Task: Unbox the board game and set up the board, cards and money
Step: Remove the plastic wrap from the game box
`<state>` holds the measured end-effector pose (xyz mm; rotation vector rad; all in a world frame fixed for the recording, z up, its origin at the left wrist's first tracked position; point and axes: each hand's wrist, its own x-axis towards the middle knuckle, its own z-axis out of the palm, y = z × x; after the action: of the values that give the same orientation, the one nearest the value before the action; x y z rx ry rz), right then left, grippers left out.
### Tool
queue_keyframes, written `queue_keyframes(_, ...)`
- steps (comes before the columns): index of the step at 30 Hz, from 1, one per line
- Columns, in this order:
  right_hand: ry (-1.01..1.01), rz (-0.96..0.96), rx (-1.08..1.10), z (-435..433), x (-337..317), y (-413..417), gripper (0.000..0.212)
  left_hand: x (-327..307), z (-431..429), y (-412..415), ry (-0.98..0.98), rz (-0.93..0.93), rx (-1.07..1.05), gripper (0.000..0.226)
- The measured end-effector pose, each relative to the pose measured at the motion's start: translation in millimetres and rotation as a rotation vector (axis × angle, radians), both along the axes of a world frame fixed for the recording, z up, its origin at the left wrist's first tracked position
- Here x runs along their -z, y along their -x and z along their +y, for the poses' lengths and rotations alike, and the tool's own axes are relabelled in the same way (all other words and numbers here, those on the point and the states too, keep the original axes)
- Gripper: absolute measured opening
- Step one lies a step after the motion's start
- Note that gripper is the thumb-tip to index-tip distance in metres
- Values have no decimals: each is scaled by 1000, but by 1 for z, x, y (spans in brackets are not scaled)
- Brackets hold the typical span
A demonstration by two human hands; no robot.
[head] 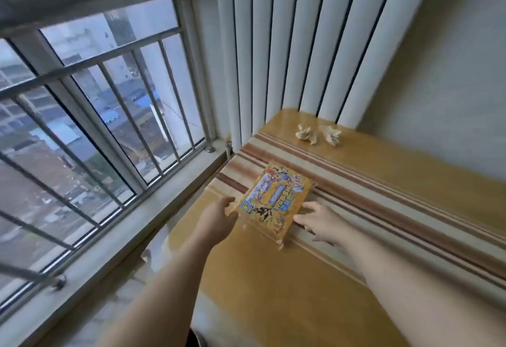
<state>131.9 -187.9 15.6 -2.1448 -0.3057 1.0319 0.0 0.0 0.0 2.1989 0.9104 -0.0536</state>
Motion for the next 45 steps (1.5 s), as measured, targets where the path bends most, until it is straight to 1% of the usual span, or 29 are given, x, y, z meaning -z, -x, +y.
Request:
queue_keyframes(2,8,104,47,8,12,2,59,14,1,-8,-4,41,50,51)
queue_keyframes(5,-88,282,162,13,27,9,54,34,-2,-25,89,47,38,59)
queue_keyframes(7,-173,374,244,16,35,8,44,44,-2,-36,142,37,3,62)
queue_keyframes(9,-250,456,309,18,40,5,31,48,0,-46,154,40,-38,64)
queue_keyframes(11,-258,482,351,14,43,-1,17,50,1,-52,187,62,-67,62)
queue_keyframes(12,-257,483,372,11,43,-5,12,48,-3,-54,221,63,-71,56)
queue_keyframes(14,-262,489,423,0,41,-13,15,43,-15,-61,345,18,-112,46)
queue_keyframes(17,-283,467,510,-18,35,-25,27,33,-45,-77,665,-127,-251,44)
queue_keyframes(18,-316,458,539,-25,31,-31,31,29,-55,-85,739,-183,-278,42)
queue_keyframes(20,-426,419,605,-42,21,-44,34,18,-73,-104,818,-285,-304,36)
queue_keyframes(22,-544,316,646,-59,6,-61,33,4,-88,-126,879,-397,-292,34)
queue_keyframes(24,-661,158,631,-77,-10,-77,26,-10,-102,-148,959,-490,-219,35)
queue_keyframes(26,-746,3,592,-94,-25,-91,23,-20,-116,-168,988,-568,-86,34)
queue_keyframes(28,-811,-136,568,-112,-33,-102,25,-28,-127,-182,914,-622,47,29)
queue_keyframes(30,-869,-225,556,-130,-35,-105,26,-34,-138,-190,821,-661,112,28)
queue_keyframes(35,-960,-352,496,-171,-28,-76,29,-35,-174,-178,732,-698,212,35)
queue_keyframes(37,-977,-385,486,-183,-24,-50,36,-32,-191,-158,741,-720,216,32)
queue_keyframes(40,-1010,-315,514,-200,-17,-13,51,-28,-212,-122,797,-712,214,30)
queue_keyframes(42,-1047,-197,518,-211,-15,7,56,-25,-218,-101,827,-687,223,31)
queue_keyframes(44,-1187,48,511,-220,-15,24,53,-24,-222,-83,883,-658,222,30)
queue_keyframes(45,-1284,182,506,-223,-14,31,56,-24,-223,-75,907,-654,209,30)
